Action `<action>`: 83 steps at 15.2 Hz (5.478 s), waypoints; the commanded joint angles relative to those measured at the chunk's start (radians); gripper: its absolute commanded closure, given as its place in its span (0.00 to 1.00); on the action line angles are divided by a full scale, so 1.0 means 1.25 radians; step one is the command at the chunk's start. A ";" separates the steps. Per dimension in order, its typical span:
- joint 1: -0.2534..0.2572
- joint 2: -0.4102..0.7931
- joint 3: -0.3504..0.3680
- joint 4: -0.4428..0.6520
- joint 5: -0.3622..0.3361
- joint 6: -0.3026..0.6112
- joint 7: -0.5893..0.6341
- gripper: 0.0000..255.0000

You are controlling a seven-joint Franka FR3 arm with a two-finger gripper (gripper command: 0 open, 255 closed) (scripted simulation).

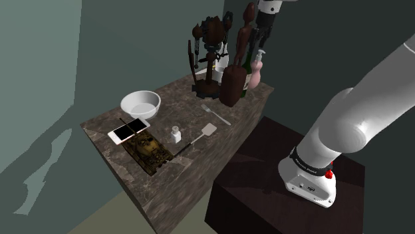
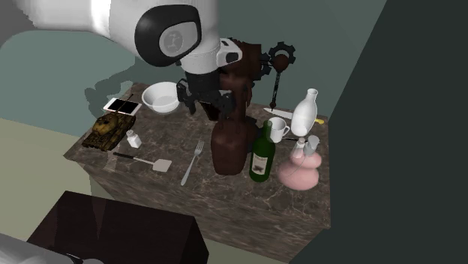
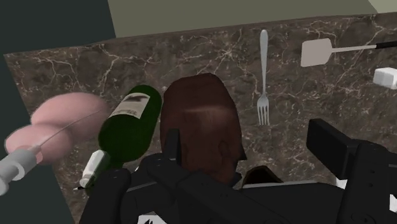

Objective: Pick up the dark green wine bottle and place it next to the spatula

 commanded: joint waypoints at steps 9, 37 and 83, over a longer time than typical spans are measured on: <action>-0.067 0.328 -0.075 0.229 0.210 0.064 -0.231 0.00; -0.164 0.536 -0.040 0.368 0.342 0.106 -0.333 1.00; 0.214 0.320 0.071 0.272 0.149 0.053 0.223 1.00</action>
